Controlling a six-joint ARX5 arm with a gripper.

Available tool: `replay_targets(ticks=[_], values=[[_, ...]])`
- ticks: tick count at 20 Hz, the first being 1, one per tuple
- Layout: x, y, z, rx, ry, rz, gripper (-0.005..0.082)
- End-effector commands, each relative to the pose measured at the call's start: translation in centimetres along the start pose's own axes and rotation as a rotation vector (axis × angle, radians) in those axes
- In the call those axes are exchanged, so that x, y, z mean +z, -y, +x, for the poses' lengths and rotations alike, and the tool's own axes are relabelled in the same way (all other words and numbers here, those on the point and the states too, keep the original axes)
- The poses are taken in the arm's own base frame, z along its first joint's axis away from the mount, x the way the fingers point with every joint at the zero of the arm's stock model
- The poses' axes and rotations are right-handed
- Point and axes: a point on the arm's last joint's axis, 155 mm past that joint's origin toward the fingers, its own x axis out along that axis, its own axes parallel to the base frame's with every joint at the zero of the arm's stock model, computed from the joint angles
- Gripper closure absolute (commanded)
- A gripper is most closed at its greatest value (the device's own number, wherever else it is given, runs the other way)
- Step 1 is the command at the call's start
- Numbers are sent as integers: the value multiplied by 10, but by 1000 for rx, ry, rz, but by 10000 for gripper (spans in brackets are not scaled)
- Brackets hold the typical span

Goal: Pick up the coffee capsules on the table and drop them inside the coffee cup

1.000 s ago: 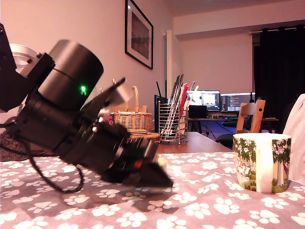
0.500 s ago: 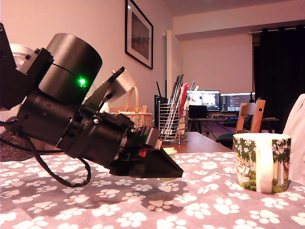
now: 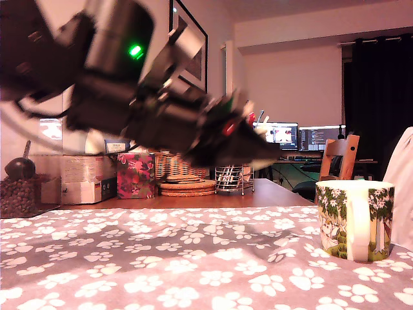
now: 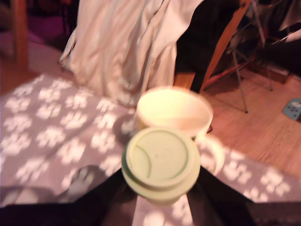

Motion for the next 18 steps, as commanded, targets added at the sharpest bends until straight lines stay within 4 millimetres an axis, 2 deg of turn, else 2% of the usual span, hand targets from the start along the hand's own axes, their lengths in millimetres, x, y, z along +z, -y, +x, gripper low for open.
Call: replay_targets(ticks=[1,6,13,18], values=[[13,4,5,-11,16,7,557],[31,5,14,-18,5,15,557],[37,25,30,-60,-62,93,557],[34,29,45,-74,-109,91,557]])
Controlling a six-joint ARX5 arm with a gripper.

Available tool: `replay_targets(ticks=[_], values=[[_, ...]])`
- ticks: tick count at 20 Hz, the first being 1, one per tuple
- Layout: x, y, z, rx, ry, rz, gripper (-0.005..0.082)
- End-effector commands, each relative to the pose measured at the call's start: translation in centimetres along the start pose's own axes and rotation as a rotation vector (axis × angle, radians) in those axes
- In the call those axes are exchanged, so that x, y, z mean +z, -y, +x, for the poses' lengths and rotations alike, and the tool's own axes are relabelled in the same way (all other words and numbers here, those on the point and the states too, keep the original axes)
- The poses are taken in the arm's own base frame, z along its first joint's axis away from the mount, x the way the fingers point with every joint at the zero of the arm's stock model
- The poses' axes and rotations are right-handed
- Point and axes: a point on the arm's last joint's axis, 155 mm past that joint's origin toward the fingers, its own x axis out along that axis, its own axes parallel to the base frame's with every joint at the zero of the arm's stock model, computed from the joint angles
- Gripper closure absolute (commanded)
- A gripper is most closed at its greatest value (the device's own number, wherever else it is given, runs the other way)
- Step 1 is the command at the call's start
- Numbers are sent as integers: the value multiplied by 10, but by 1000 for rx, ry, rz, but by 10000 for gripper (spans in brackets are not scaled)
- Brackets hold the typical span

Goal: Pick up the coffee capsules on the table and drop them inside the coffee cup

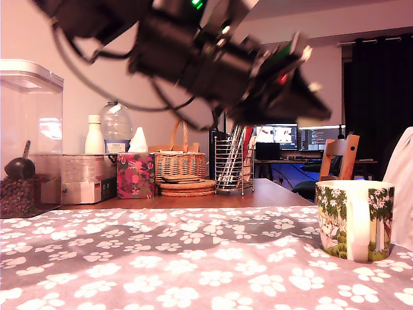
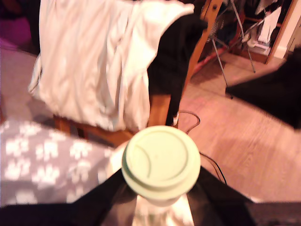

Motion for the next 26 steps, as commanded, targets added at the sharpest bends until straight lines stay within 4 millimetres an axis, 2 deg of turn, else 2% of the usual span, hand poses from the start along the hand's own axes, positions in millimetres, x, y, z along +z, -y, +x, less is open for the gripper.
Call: replay_targets(ticks=[1,4,8,12,18,26], values=[[-16,1,11,-9,-45,-3,557],[-12,-1,13,-10,-65,-4,557],[-16,-3,26,-17,-117,-8,557],[-28,-3,48,-36,-200,-28,556],[-57,-2,75,-61,-360,-41,556],[-67,-8,76,-29,-410,-46,556]])
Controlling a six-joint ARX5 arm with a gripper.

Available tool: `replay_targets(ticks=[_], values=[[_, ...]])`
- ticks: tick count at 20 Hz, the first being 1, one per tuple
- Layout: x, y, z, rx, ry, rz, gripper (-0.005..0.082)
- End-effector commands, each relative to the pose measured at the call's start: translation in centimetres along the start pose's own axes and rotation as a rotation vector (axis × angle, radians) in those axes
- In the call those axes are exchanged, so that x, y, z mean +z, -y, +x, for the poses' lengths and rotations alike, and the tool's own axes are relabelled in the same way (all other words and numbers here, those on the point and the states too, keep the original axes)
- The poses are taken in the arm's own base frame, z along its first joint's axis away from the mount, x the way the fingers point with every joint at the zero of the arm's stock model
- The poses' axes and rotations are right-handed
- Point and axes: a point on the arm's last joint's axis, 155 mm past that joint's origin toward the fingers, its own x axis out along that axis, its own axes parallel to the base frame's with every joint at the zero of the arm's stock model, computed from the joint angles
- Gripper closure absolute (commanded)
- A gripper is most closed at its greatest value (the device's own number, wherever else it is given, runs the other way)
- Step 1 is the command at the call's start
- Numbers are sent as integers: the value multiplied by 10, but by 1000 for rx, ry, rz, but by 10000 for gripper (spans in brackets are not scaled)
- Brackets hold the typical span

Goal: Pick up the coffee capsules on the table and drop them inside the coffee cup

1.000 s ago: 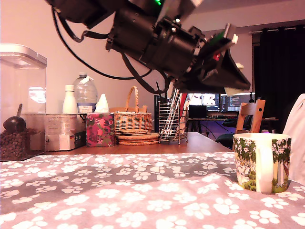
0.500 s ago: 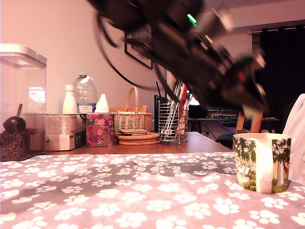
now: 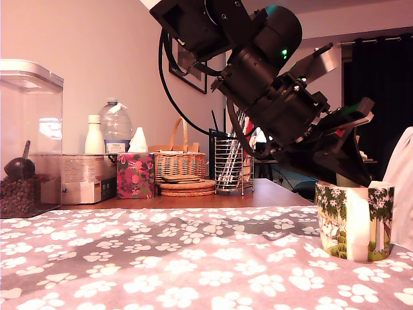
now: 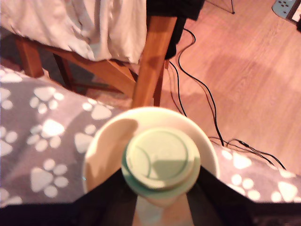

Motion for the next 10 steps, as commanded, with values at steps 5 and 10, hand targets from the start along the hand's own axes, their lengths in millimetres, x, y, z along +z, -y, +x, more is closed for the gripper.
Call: replay_targets(ticks=[5,10], values=[[-8,-1,6,6,-27,1,551],[-9,-2,6,12,-30,0,347]])
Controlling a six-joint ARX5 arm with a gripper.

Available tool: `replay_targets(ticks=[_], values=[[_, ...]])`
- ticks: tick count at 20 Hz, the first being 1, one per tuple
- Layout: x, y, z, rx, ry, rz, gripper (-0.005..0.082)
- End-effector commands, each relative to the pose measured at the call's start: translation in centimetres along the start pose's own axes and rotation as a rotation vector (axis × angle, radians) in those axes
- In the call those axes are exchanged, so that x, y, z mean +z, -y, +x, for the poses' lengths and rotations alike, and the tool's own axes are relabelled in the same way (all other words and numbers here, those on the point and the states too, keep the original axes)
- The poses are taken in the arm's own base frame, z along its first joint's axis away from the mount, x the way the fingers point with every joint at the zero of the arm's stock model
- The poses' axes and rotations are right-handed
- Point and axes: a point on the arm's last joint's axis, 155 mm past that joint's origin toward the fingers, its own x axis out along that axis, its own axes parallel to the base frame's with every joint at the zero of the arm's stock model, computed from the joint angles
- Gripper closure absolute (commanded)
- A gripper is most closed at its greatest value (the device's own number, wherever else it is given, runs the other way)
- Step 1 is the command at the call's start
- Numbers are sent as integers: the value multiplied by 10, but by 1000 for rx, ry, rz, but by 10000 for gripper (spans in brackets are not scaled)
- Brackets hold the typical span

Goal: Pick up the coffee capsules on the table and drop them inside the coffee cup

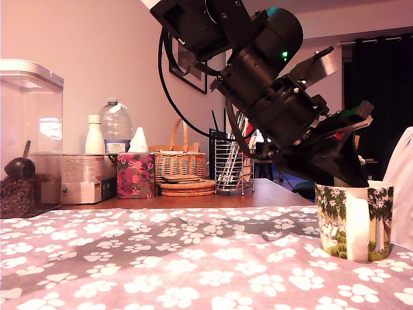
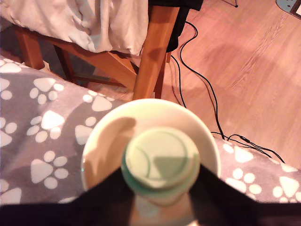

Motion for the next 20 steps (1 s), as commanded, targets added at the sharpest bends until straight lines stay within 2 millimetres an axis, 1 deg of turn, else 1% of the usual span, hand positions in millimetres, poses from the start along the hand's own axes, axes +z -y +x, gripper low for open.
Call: replay_targets(ticks=[1,2,4,6,7,8,9,10,12,13,17,20], values=[[-4,0,6,0,-14,5,313],[-5,0,6,-1,-16,5,288],[-5,0,6,-1,-18,4,270],[-7,0,5,-2,-26,2,274],[-7,0,5,-2,-26,2,290],[-6,0,4,-2,-25,1,337],[-5,1,2,-5,-25,1,403],[-3,2,0,-6,-23,2,494],[3,4,-11,-4,-18,2,712],[5,3,-18,-2,-20,0,791],[19,-5,-47,-20,14,-21,790],[18,-21,-64,-15,26,-50,790]])
